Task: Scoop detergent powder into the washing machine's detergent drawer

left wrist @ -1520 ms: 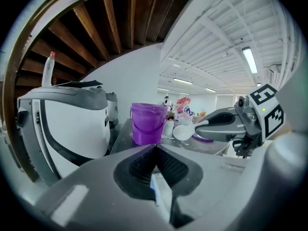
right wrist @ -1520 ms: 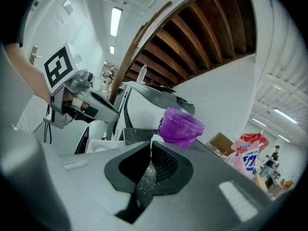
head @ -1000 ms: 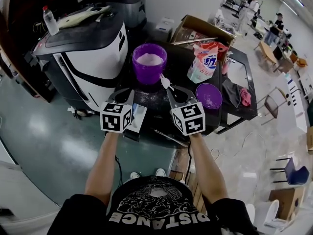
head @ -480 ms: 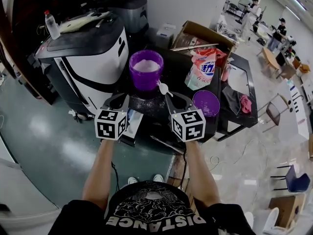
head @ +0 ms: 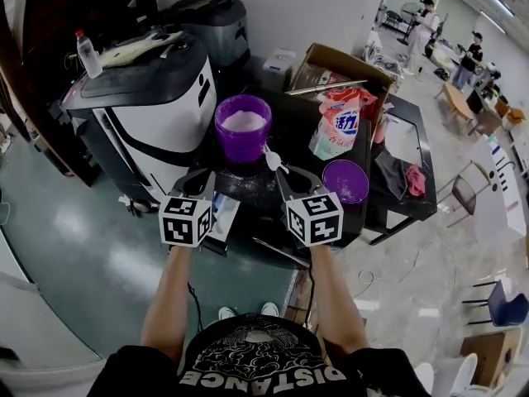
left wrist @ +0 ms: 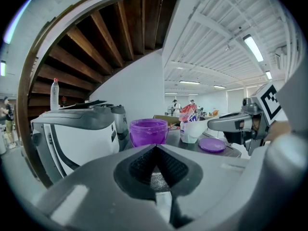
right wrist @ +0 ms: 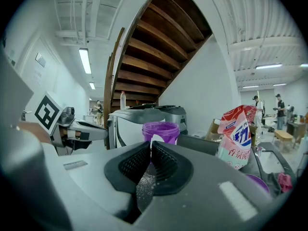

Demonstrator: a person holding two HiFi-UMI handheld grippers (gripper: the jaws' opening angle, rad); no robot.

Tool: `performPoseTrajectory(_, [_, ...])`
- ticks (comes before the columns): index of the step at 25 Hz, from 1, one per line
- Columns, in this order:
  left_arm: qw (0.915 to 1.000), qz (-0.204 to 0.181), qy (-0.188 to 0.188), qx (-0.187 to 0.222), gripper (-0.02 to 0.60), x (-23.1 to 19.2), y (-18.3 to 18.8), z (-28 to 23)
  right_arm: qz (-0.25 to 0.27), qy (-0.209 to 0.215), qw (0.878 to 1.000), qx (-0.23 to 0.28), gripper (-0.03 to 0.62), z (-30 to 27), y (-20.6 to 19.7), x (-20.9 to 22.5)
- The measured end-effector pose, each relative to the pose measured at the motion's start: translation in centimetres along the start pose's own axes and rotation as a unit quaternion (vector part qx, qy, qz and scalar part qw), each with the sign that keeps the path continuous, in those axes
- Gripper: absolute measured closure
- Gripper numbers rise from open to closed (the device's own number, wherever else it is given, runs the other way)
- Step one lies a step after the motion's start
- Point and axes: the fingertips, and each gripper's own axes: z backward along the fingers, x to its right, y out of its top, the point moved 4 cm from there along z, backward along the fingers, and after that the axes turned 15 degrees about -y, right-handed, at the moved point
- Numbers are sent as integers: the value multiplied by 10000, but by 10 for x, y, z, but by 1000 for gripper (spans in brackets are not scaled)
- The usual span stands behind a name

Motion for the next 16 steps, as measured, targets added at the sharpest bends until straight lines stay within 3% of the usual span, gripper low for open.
performPoseTrajectory(16, [10000, 56, 5, 15, 580, 3, -2, 4, -92, 45, 9999, -62, 560, 4, -2, -3])
